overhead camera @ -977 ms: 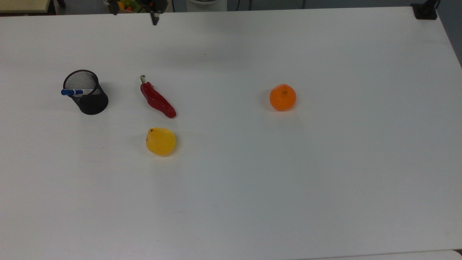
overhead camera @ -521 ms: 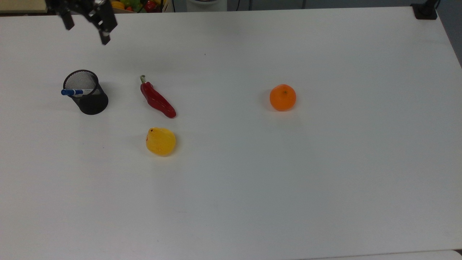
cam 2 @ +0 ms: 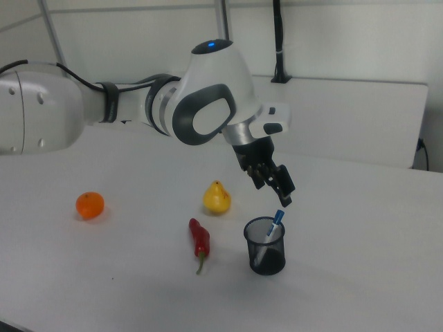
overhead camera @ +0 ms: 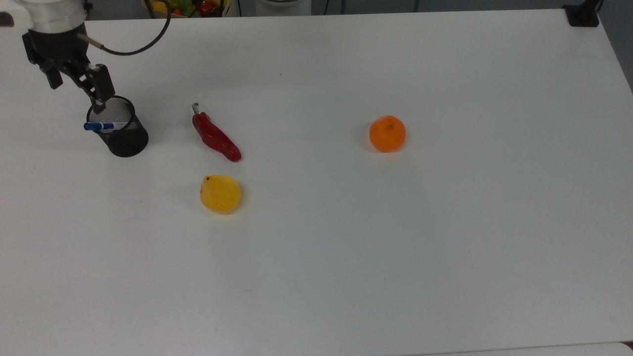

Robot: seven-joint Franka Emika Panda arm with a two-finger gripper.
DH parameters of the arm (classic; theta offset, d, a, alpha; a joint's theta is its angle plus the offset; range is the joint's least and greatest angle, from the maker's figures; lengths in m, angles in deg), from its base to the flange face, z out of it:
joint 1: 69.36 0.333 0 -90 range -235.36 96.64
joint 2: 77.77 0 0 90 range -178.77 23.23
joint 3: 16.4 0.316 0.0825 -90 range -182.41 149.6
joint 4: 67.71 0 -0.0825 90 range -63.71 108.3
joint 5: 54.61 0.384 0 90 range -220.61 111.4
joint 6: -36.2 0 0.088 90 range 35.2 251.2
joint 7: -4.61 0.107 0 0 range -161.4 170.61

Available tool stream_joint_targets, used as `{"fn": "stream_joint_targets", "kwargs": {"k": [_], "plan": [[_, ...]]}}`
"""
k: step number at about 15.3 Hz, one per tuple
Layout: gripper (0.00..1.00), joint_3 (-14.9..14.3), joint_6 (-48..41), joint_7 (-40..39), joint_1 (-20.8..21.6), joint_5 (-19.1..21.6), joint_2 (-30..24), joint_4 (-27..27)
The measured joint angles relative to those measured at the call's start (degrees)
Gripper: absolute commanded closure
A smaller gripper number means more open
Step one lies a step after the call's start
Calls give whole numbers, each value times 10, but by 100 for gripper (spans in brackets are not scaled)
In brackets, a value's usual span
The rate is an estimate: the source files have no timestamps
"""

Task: Take marker pen
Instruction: 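Lower the gripper and close it on the blue-capped marker, then lift the marker up out of the pen cup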

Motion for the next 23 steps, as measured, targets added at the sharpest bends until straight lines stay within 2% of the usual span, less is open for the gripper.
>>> {"fn": "stream_joint_targets", "kwargs": {"k": [4, 6, 8, 11, 15, 18, 23], "plan": [[20, -9, 0, -5, -2, 0, 19, 13], [33, -10, 1, -5, -5, 0, 24, 18], [37, -10, 25, -4, -6, 2, 28, 20], [40, -10, 79, 8, -6, 14, 32, 32], [60, -10, 104, 22, -6, 14, 42, 34], [64, -10, 104, 23, -5, 14, 43, 34], [95, -8, 104, 23, -4, 14, 44, 35]]}}
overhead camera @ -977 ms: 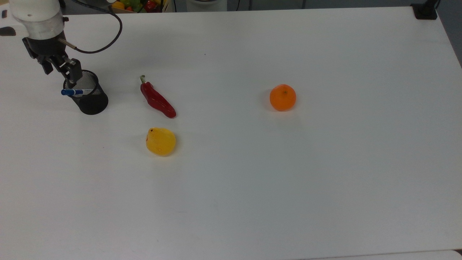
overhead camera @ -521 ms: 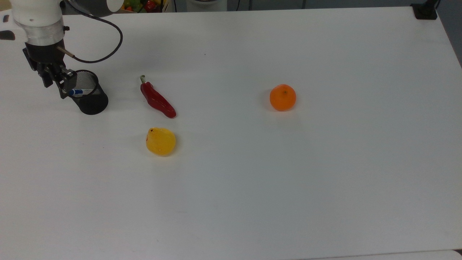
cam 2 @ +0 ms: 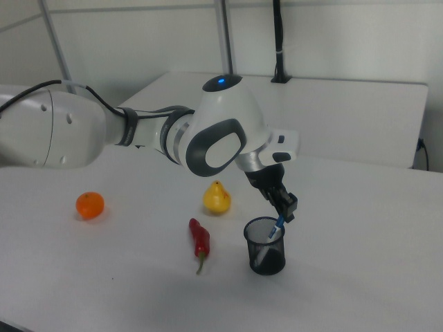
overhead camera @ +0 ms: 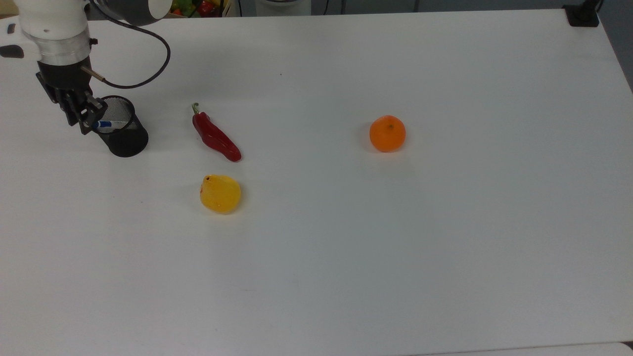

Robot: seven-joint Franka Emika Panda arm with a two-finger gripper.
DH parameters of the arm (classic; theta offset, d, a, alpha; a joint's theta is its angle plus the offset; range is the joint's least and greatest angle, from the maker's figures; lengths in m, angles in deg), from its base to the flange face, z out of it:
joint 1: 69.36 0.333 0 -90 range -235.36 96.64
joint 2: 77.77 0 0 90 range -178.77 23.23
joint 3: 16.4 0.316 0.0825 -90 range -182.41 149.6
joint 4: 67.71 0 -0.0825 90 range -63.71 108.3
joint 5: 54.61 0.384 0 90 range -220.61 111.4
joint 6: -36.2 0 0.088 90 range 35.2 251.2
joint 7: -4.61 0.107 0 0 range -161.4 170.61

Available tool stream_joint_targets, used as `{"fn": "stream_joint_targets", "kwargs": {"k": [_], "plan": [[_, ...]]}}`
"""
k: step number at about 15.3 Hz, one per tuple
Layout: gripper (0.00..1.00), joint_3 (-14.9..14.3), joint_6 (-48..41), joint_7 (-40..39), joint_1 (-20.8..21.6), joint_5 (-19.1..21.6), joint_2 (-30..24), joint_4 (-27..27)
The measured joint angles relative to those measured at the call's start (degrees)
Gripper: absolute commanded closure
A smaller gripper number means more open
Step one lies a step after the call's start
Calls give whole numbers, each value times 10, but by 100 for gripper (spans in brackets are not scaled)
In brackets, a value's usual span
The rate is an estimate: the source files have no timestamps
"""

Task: Take marker pen
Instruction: 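Lift the marker up out of the pen cup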

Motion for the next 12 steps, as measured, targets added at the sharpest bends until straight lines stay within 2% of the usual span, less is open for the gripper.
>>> {"fn": "stream_joint_targets", "kwargs": {"k": [1, 8, 12], "plan": [[100, 0, 0, 0, 0, 0, 0, 0], [100, 1, 0, 1, 1, 0, -2, -3], [100, 0, 1, 2, 1, 5, -37, -13]]}}
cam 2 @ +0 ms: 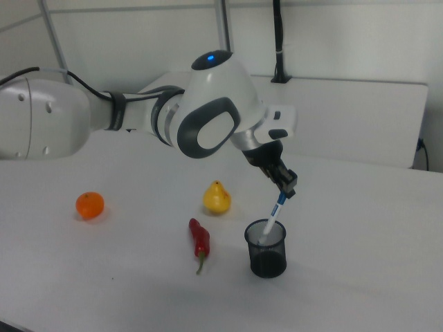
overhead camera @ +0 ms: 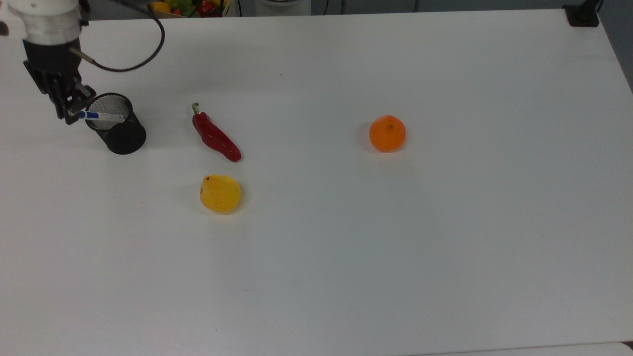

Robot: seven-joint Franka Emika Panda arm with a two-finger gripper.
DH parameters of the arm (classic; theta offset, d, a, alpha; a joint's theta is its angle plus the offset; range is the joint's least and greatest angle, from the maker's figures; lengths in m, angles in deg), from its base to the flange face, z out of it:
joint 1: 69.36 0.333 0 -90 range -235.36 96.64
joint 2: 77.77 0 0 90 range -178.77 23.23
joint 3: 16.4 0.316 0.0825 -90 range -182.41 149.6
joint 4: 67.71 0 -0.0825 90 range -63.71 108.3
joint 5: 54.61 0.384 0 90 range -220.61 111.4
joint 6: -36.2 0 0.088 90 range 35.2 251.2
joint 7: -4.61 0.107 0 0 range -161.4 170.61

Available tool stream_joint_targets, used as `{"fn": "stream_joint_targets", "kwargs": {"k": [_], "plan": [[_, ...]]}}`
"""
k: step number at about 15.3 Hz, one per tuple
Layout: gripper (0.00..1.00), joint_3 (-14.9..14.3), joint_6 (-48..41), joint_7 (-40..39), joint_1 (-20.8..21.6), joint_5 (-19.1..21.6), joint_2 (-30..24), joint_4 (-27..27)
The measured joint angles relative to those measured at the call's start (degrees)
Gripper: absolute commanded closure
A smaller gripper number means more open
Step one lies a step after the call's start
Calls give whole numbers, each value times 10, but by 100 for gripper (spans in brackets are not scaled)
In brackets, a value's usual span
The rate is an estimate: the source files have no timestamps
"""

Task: Take marker pen
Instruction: 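Lift the marker up out of the pen cup, then carry the marker past the red pepper toward the tangerine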

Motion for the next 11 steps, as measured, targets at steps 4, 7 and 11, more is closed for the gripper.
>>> {"fn": "stream_joint_targets", "kwargs": {"k": [4, 7, 11], "plan": [[100, 0, 0, 0, 0, 15, -36, -17], [100, 1, 0, 0, 2, 17, -54, -25], [100, 13, -43, 0, 22, 18, -69, -26]]}}
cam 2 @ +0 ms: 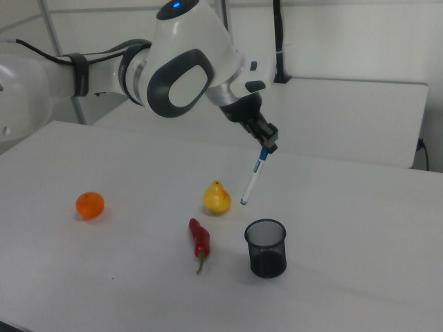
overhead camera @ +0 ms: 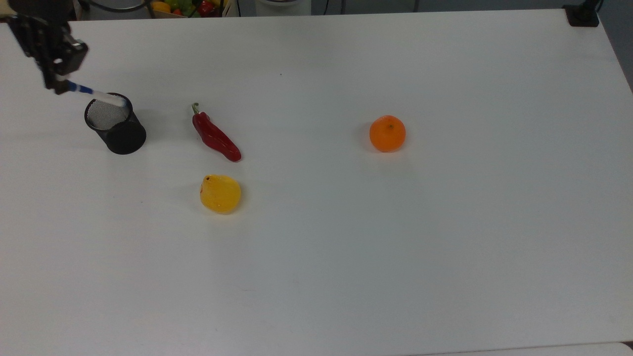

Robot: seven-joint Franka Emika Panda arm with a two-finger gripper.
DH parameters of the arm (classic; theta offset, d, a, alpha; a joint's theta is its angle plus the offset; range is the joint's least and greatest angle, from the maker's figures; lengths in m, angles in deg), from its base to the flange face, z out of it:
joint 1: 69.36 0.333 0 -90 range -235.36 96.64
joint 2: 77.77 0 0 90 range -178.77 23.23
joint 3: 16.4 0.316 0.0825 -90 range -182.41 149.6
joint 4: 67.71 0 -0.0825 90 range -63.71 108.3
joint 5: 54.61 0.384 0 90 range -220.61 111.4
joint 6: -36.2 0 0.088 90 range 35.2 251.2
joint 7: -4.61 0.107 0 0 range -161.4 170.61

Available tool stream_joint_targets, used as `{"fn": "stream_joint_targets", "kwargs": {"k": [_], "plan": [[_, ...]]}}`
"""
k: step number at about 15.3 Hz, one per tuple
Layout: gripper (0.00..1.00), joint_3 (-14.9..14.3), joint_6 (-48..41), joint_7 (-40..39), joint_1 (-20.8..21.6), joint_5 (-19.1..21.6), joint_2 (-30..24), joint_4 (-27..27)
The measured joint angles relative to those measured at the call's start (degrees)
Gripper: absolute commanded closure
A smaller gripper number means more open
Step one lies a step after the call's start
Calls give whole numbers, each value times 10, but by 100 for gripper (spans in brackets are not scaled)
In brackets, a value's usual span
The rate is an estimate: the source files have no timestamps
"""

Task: Take marker pen
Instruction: 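Carry the marker past the red pepper toward the tangerine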

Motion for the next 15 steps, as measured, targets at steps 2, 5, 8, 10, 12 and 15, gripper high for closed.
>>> {"fn": "stream_joint_targets", "kwargs": {"k": [2, 5, 8, 10, 12, 15], "plan": [[100, 30, -50, 0, 10, 0, -2, 0], [100, 90, -120, 10, 16, 0, -3, 0], [100, 128, -160, 10, 17, 0, -2, 2], [100, 145, -184, 10, 23, 0, 3, 6], [100, 149, -201, 10, 35, -3, 10, 9], [100, 151, -224, 10, 69, -23, 34, 14]]}}
